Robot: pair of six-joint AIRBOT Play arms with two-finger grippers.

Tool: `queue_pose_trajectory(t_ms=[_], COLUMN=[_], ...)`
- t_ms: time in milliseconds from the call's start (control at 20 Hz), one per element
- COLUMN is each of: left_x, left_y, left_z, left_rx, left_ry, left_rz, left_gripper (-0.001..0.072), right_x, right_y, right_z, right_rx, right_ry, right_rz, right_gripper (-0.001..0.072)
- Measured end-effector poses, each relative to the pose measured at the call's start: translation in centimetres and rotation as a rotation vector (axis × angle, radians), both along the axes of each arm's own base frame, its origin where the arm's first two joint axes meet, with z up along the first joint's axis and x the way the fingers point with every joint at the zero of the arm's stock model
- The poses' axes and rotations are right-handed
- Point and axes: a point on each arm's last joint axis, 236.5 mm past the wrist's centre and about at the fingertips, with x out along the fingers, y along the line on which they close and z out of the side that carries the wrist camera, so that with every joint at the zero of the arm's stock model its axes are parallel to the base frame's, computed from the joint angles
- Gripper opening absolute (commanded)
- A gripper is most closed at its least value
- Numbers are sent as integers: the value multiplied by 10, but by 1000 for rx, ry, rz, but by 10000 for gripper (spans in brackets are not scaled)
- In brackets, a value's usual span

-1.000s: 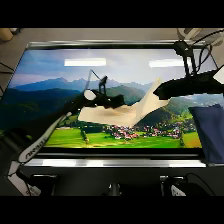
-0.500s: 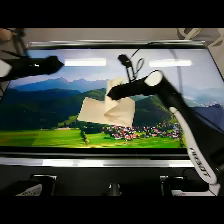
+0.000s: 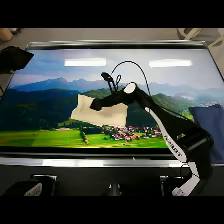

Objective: Fold the shirts.

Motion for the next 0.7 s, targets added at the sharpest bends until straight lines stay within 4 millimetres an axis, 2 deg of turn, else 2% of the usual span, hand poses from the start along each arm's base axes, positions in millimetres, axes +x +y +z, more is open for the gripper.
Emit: queue_pose_trajectory(t_ms=[100,200,300,350,400,450,700], left_x=[-1,-1,-2,-2,-2,-2,-4], left_y=[2,5,6,6,7,7,1], left_z=[-4,-9,-13,-17,-20,-24,-33], left_rx=[17,35,40,45,47,47,19], left_ry=[5,14,23,31,39,46,72], left_rz=[2,5,5,4,5,5,-9], left_gripper=[27,28,28,27,28,27,27], right_x=[7,17,15,9,3,-4,-17], right_y=[-46,-108,-167,-186,-195,-195,-160], right_z=[3,-4,-20,-30,-38,-46,-73], right_rx=[-90,-226,-348,-377,-377,-353,-166], right_ry=[-2,7,81,133,179,224,328], right_rz=[4,-21,-64,-89,-112,-129,-244], right_gripper=[681,677,677,678,694,700,688])
